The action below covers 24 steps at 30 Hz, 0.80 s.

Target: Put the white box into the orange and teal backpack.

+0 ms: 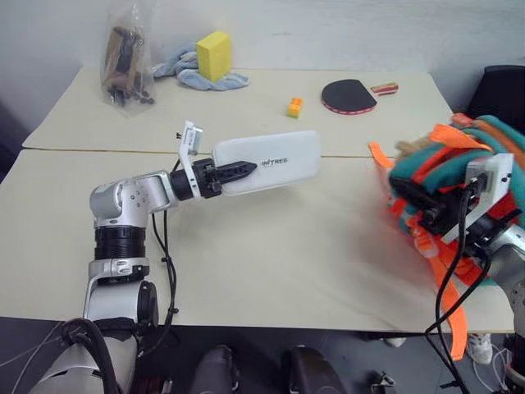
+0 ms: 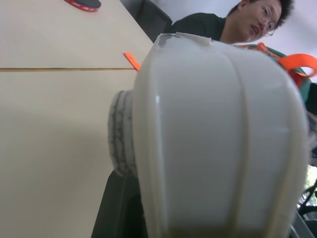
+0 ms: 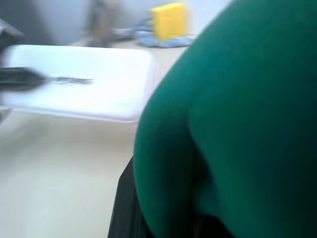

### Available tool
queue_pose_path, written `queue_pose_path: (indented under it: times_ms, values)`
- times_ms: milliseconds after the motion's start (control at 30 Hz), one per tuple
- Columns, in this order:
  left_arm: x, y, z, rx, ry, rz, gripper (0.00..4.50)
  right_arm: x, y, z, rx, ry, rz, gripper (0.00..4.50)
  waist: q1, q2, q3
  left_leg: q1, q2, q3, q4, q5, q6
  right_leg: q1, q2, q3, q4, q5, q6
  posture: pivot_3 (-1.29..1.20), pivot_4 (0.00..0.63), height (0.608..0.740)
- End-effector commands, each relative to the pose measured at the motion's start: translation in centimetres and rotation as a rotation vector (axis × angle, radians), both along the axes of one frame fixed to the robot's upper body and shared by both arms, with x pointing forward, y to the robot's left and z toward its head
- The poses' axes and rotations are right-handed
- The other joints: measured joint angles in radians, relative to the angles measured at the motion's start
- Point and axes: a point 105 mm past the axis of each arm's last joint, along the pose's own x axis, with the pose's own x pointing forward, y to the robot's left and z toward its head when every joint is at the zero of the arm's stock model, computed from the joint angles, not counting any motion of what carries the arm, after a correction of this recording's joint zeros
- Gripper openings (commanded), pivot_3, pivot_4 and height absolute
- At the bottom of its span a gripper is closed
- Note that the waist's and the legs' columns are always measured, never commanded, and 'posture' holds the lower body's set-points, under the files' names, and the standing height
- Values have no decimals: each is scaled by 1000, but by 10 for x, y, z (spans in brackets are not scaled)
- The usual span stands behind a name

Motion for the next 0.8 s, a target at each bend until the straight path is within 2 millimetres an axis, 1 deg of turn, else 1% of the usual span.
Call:
queue_pose_path:
  times_ms: [33, 133, 200, 267, 367, 467, 567, 633, 700, 800]
  values:
    - [0, 15, 45, -55, -167, 7, 1193, -34, 41, 26, -15, -47, 321, 15, -1, 0, 1, -1, 0, 0, 0, 0, 1, -1, 0, 0, 1, 0, 0, 0, 150, 740]
    - [0, 24, 58, -60, -236, 12, 1193, -54, 51, 31, -40, -23, 466, 15, 2, -1, 1, -1, 0, 0, 0, 0, 1, -1, -1, 0, 1, 0, 0, 0, 150, 740]
    - [-1, 31, 73, -85, -291, 9, 1193, -71, 55, 35, -63, 2, 565, 15, 2, -1, 1, -1, 0, 0, 0, 0, 1, -1, -1, -1, 0, 0, 0, 0, 150, 740]
    - [-7, 34, 84, -100, -340, -20, 1193, -85, 55, 41, -76, 31, 642, 15, 3, -3, 3, -2, -1, 0, 0, 0, 1, -1, -2, -1, -1, 0, 0, 0, 150, 740]
    - [-19, 31, 93, -119, -388, -103, 1193, -97, 48, 48, -86, 73, 694, 15, 2, -4, 3, -2, -1, -1, 0, 0, 2, 0, -2, -1, -2, 0, 0, 0, 150, 740]
    - [-39, 22, 97, -126, -438, -229, 1193, -99, 38, 47, -114, 118, 673, 15, 3, -6, 5, -2, -1, -1, 0, 0, 2, 0, -2, -2, -2, 0, 0, 0, 150, 740]
    - [-51, 12, 101, -131, -475, -313, 1193, -96, 29, 50, -111, 140, 645, 15, 3, -6, 5, -2, -1, -1, 1, 0, 2, 0, -2, -1, -2, 0, 0, 0, 150, 740]
    - [-57, 8, 102, -131, -486, -358, 1193, -95, 26, 50, -112, 152, 639, 15, 2, -6, 5, -2, -1, -1, 2, 0, 2, 1, -2, -1, -2, 0, 0, 0, 150, 740]
    - [-61, 3, 98, -95, -498, -417, 1193, -95, 23, 51, -127, 169, 634, 15, 2, -6, 5, -2, -1, -1, 2, 0, 3, 1, -2, -1, -1, 0, 0, 0, 150, 740]
    - [-58, -4, 89, -9, -531, -471, 1193, -92, 16, 52, -136, 185, 614, 15, 3, -6, 5, -2, -1, -1, 1, 0, 2, 1, -2, -1, -2, 0, 0, 0, 150, 740]
